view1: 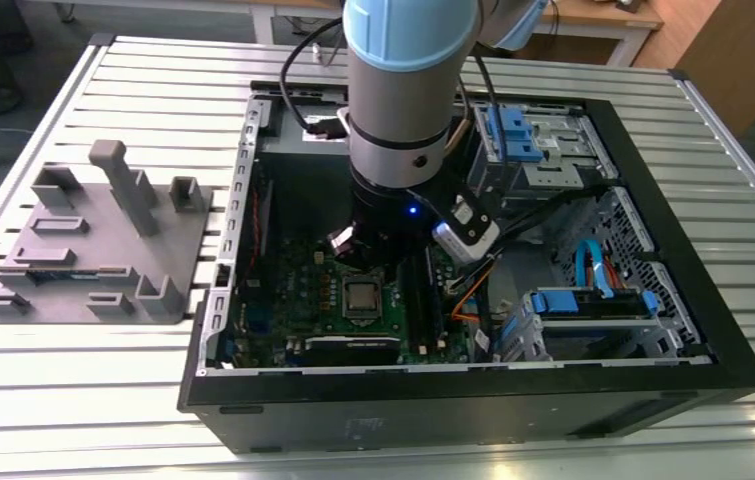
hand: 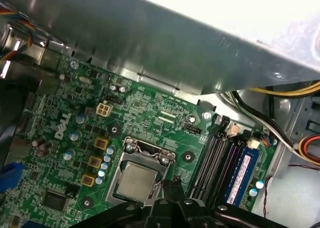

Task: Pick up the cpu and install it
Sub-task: 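Install the first cpu locking lever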

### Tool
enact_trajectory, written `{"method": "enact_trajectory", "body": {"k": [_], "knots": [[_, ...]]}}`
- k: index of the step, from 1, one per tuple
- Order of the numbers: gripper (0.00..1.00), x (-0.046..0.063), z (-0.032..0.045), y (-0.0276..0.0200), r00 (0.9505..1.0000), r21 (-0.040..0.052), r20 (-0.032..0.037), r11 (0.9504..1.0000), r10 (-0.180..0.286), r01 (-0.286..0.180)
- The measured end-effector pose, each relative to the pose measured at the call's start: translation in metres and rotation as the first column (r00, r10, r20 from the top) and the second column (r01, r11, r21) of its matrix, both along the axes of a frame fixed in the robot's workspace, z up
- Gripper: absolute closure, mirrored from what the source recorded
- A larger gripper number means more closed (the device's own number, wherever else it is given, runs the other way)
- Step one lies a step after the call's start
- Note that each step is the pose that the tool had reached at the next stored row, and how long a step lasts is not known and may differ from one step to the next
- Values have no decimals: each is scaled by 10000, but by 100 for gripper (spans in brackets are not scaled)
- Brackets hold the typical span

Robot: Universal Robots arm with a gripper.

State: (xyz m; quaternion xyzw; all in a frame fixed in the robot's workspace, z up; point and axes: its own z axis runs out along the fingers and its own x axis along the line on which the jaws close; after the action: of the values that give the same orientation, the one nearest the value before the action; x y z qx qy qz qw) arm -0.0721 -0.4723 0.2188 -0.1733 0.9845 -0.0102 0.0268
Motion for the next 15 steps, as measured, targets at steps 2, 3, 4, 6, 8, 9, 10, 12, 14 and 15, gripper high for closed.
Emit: {"method": "enact_trajectory", "body": {"k": [2, 3, 4, 6, 8, 9, 10, 12, 14, 15], "knots": [[89, 0, -15, -3, 10000, -7, 1, 10000, 0, 0], [89, 0, -21, -5, 10000, -11, 1, 10000, -1, 1], [89, 0, -24, -6, 10000, -15, 0, 10000, 0, 0], [89, 0, -25, -6, 10000, -16, 0, 10000, 0, 0], [89, 0, -26, -6, 10000, -15, 0, 10000, 0, 0], [89, 0, -26, -6, 10000, -16, 0, 10000, 0, 0], [89, 0, -29, -5, 10000, -14, 1, 10000, 0, 0], [89, 0, -38, -5, 10000, -13, 2, 10000, 0, 0], [89, 0, -41, -6, 10000, -16, 0, 10000, 0, 0], [89, 0, -42, -6, 10000, -17, 0, 10000, 0, 0]]}}
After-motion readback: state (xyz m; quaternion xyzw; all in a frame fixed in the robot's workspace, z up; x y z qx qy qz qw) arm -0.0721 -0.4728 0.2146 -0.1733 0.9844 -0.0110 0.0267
